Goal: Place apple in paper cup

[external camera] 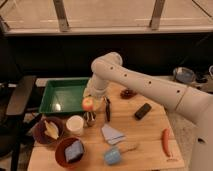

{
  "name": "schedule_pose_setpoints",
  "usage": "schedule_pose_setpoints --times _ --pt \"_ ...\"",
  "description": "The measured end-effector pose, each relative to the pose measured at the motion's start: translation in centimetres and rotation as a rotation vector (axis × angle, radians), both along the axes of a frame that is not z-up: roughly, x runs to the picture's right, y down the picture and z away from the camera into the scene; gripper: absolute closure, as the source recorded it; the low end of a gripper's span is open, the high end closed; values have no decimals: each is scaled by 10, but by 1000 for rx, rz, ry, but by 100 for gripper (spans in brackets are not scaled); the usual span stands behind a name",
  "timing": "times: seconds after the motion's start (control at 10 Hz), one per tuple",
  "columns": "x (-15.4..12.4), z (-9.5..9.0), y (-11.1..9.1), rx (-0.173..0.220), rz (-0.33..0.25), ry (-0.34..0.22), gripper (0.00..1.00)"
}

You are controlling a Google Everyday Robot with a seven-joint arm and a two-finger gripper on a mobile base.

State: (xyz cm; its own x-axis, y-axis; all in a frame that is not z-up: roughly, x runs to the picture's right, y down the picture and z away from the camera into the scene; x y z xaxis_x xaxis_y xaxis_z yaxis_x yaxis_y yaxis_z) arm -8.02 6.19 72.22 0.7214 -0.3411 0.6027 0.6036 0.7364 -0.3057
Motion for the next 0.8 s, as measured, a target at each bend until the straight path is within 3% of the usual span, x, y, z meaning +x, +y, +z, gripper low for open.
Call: schedule_pose_setpoints --times 0.2,0.4,0.8 --pt "-33 -20 -3 39 -63 -55 86" --pt "-53 -28 4 47 -107 -105 66" --pt "-77 -28 39 0 -145 -182 27"
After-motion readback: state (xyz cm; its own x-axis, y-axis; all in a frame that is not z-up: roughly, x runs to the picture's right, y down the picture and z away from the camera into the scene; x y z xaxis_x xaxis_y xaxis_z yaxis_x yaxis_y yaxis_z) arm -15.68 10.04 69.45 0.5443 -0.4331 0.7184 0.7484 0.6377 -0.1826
